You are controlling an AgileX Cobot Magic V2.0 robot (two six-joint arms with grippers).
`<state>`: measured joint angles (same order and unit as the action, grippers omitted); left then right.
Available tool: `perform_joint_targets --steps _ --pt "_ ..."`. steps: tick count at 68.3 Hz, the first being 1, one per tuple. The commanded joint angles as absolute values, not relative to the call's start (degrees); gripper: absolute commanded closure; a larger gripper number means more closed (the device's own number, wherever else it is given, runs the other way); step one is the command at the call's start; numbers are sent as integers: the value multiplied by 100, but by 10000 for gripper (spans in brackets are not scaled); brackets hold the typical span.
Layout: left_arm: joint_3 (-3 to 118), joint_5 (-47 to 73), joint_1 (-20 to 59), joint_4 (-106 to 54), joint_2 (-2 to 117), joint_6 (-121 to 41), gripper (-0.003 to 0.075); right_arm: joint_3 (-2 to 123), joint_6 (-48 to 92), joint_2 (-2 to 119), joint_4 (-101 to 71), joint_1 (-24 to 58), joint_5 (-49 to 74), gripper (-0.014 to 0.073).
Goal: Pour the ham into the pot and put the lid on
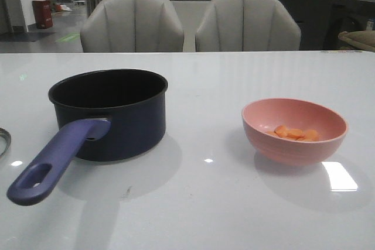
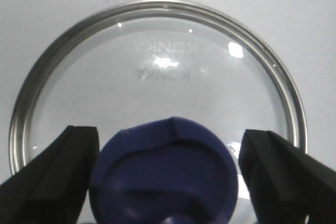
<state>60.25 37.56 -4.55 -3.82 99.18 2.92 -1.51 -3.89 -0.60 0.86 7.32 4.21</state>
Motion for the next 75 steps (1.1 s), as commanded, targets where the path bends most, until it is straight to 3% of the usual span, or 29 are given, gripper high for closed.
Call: perform_joint_targets --steps 1,31,52,75 --pt "6331 3873 -455 -391 9685 300 143 -124 -389 -173 141 708 -47 423" --pt "6791 4408 -439 0 9089 244 160 -124 -389 -173 141 708 -47 423" --pt "6163 3780 68 -48 7193 219 243 -124 -389 -173 141 708 -47 423" --pt "4926 2825 454 -383 5038 219 244 -124 -389 -173 141 708 -47 423"
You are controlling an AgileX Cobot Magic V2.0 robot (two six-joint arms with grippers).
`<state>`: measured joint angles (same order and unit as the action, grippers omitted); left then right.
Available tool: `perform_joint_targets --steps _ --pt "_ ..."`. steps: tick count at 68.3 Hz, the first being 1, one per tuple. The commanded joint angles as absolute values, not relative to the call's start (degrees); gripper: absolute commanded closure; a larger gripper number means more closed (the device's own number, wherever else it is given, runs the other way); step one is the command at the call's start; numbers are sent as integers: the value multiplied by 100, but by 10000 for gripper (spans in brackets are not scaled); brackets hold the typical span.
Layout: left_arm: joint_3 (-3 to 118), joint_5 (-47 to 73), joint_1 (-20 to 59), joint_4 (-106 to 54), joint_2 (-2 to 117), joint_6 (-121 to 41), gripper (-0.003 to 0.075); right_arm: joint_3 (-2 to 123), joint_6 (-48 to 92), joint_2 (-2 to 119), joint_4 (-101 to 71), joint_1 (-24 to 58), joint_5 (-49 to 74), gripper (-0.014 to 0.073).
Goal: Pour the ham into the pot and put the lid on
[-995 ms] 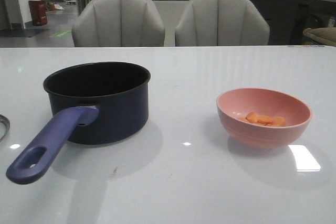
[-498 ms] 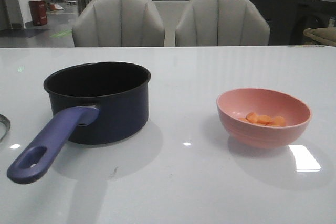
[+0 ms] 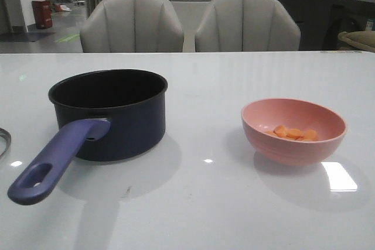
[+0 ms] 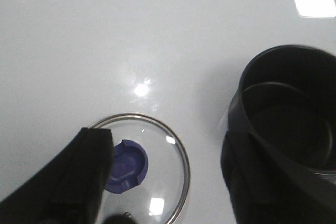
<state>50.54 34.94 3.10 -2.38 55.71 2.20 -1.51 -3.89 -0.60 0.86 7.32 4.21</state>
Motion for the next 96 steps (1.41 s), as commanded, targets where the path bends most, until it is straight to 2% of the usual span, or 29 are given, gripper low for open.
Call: perform_joint_targets --steps 1,25,43,53,64,71,82,96 --pt "4796 2719 498 -383 4847 219 244 -124 -389 -173 141 708 -47 423" --pt "3236 2112 1299 -415 2501 219 244 -124 -389 -173 141 708 -47 423" --pt "2336 1950 1473 -560 905 219 244 -124 -389 -173 141 708 -51 423" --pt "2110 1660 1473 -570 392 219 244 -124 -389 -173 141 708 -142 423" --pt "2087 1713 1473 -570 339 219 244 -30 -389 -169 141 708 -1103 423" --pt "2077 1726 1473 -581 339 219 244 516 -395 65 110 713 -416 423" --pt "2077 1776 1473 -623 339 219 244 1595 -388 1239 110 713 1424 423" --pt "2077 1776 1473 -632 339 219 244 1847 -393 2301 110 713 1557 423"
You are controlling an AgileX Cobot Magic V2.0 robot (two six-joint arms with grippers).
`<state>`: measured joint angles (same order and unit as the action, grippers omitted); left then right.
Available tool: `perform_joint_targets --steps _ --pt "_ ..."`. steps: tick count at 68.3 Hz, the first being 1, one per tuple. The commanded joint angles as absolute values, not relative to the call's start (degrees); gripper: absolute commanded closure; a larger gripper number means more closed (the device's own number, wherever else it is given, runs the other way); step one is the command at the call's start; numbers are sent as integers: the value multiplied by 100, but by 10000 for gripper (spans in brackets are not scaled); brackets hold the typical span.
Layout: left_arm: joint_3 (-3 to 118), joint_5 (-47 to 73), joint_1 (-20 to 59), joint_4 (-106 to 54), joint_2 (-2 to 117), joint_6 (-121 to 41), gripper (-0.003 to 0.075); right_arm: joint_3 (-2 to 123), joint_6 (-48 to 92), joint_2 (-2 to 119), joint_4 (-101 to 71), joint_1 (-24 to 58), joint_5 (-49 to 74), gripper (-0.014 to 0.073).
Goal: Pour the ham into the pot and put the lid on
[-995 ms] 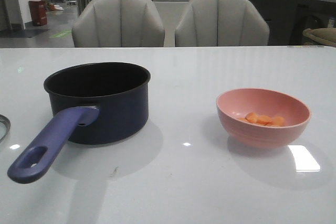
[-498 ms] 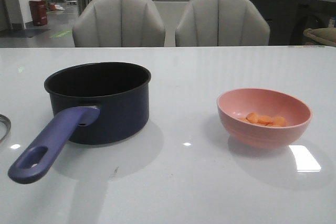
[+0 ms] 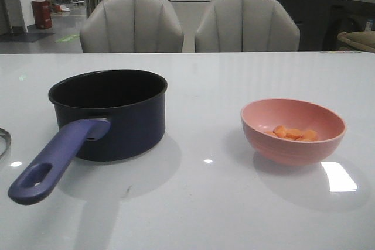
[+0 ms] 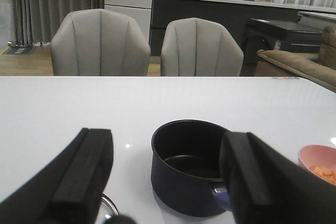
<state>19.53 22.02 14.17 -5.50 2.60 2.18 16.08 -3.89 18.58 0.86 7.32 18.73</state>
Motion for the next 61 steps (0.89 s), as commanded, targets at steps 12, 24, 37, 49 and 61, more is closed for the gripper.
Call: perform_joint_targets --steps 12,24,37,49,61 --pt "2077 1776 1473 -632 339 219 244 1847 -393 2830 110 713 1558 423" --pt "2077 1755 1473 -632 339 219 244 2171 -393 3615 110 713 1247 373" --pt "2077 1852 1473 -632 339 219 244 2879 -393 4891 -240 713 1270 133" --pt "2077 1840 1473 -632 339 219 244 3618 -393 6285 -854 713 1271 66" --pt "2077 1840 1473 -632 339 219 244 4231 -393 7514 -968 726 1265 66"
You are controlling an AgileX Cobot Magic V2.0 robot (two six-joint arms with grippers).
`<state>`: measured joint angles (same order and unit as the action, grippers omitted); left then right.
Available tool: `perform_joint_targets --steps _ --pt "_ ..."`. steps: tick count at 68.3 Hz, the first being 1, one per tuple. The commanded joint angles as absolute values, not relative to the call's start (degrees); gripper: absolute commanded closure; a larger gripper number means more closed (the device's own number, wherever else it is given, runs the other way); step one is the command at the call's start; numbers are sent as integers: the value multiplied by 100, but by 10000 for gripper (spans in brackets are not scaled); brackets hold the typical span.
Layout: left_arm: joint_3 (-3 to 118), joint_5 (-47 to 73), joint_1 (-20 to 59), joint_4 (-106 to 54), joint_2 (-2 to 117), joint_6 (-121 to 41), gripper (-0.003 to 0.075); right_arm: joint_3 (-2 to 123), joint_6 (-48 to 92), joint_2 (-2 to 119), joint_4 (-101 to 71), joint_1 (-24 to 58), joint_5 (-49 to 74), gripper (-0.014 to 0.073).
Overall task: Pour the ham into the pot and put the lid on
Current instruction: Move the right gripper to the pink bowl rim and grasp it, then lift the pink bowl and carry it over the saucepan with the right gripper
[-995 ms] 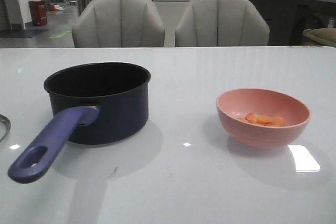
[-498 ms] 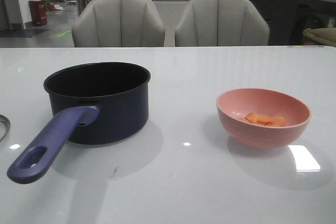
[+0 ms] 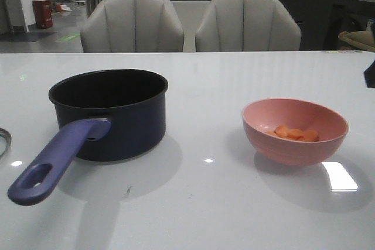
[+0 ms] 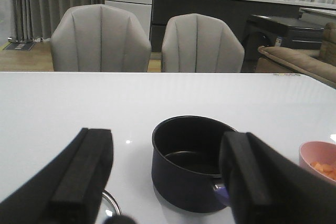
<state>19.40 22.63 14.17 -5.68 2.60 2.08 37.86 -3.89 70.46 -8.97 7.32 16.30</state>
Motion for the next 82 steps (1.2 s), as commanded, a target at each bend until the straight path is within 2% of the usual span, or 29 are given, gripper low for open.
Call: perform_joint_targets --steps 1,16,20,25,32,38,63,82 --pt "2077 1840 1473 -632 339 219 244 4303 -393 7604 -968 733 1265 66" --pt "2077 1840 1473 -632 339 219 244 5010 -393 8842 -968 972 1266 69" --pt "2077 1840 1473 -632 339 219 244 5149 -393 9097 -968 983 1287 96" --pt "2077 1840 1473 -632 339 219 244 5292 -393 9375 -968 990 1301 176" --pt "2077 1840 1473 -632 339 219 244 5462 -393 9668 -1013 990 1316 361" --pt "2077 1840 1473 -632 339 219 244 5521 -393 9696 -1193 990 1329 471" --pt "2077 1840 1473 -632 339 219 244 5742 -360 9244 -1421 990 1235 455" --pt "2077 1840 1473 -632 339 219 244 7100 472 9090 -1369 1637 2714 455"
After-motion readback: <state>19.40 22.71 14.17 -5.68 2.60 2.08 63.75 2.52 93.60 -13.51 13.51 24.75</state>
